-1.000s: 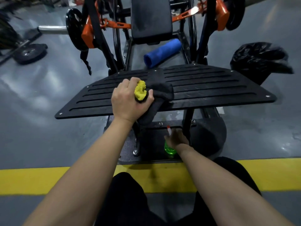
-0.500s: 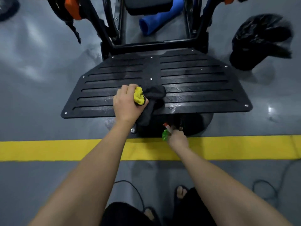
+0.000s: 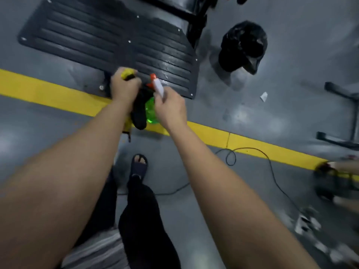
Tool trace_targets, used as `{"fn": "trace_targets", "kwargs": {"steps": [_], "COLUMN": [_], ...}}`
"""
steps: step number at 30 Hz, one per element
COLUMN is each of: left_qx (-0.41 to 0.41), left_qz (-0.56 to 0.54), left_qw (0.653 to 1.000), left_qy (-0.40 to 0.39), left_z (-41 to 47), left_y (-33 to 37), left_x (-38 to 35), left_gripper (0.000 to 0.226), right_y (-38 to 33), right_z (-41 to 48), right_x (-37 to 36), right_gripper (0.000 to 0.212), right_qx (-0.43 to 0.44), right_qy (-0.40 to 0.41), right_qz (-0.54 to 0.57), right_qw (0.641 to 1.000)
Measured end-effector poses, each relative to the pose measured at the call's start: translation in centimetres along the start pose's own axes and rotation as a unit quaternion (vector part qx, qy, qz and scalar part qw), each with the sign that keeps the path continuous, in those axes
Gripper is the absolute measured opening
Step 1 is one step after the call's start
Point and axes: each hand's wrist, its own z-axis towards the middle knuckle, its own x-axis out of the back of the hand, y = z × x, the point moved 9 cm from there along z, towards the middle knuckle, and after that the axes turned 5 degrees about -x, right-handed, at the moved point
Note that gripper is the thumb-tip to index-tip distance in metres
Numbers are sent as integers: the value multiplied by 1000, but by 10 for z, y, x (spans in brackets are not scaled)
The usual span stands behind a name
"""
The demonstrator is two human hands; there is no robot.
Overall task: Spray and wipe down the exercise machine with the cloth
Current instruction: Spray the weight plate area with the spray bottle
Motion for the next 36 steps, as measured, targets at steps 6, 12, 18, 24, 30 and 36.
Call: {"fn": "trace_targets", "kwargs": {"steps": [6,12,18,24,30,36], "left_qx": [-10,-70,-88,-80,-22,164], "left_qz": [105,291,268,137,96,44], "left_qw": [988,913,909,926,944,899], "left_qy": [-111,-276,-308,-344,-314,-404], "left_z": [-38,-46,-73,-97,-77,-103], "left_y": [25,89,149,205,235,254], "left_x": [-20,-22,-46,-111,-199,-318], "left_gripper": [27,25,26,18,18,51], "right_y": [46,53,43,41,50,87], "right_z": [10,-1,-10,10,71,127], "right_x": [17,62,113,191,293,410], "right_gripper": [22,21,27,30,35,38], "right_qx": [-59,-93,-104,-75,-51,-33], "right_qy": [-19,-12,-7,21,53,88], "right_qz": [-30,-6,60,83,61,96], "right_qw": [998,996,993,994,995,991]}}
